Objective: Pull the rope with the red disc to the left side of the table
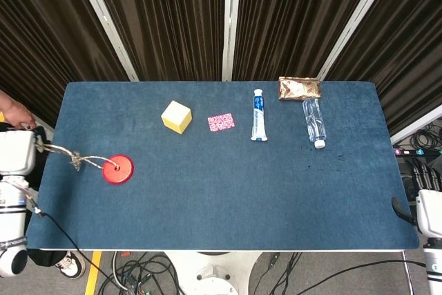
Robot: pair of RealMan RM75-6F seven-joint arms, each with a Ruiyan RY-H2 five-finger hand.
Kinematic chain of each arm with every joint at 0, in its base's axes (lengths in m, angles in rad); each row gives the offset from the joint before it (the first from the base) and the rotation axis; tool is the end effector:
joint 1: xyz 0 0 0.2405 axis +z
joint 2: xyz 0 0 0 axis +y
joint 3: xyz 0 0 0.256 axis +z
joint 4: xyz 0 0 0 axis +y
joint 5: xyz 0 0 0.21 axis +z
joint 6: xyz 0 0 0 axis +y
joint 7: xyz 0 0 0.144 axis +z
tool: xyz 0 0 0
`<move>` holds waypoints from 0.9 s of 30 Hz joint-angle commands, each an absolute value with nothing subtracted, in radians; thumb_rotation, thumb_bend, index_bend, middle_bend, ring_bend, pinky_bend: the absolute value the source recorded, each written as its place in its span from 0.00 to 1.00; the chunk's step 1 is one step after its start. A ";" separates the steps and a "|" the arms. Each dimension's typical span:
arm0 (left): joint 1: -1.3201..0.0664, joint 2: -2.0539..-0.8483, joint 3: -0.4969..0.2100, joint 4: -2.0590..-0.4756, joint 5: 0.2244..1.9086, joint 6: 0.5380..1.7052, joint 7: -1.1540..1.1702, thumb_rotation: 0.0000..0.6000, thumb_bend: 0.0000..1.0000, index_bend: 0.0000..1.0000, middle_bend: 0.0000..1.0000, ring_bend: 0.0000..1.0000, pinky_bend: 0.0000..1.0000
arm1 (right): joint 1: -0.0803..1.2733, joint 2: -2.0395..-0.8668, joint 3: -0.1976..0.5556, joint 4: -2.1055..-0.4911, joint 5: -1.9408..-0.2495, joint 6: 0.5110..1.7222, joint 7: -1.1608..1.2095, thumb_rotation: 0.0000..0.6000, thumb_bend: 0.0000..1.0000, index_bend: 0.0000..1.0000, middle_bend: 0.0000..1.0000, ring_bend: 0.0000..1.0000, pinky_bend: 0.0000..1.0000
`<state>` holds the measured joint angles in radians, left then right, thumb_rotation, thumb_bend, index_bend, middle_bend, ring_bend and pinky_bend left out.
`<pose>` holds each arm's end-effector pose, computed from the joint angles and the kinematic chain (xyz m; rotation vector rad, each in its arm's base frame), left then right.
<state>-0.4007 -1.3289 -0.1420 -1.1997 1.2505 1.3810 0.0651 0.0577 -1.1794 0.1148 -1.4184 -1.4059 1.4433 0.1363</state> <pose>-0.3202 0.3115 0.1539 -1.3219 -0.6511 -0.8510 -0.3580 -0.1864 0.1712 1.2388 -0.9383 0.8691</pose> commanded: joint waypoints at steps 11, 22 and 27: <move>-0.570 -1.168 -0.028 -1.509 1.361 0.902 -0.155 1.00 0.31 0.17 0.17 0.08 0.27 | 0.060 -1.184 0.115 -1.406 -1.398 1.433 0.148 1.00 0.26 0.00 0.00 0.00 0.00; -0.531 -1.146 -0.042 -1.539 1.386 1.079 0.152 1.00 0.30 0.10 0.00 0.00 0.13 | 0.061 -1.185 0.119 -1.395 -1.394 1.433 0.162 1.00 0.26 0.00 0.00 0.00 0.00; -0.508 -1.103 -0.041 -1.594 1.411 1.140 0.224 1.00 0.29 0.10 0.00 0.00 0.13 | 0.060 -1.186 0.118 -1.394 -1.396 1.435 0.163 1.00 0.26 0.00 0.00 0.00 0.00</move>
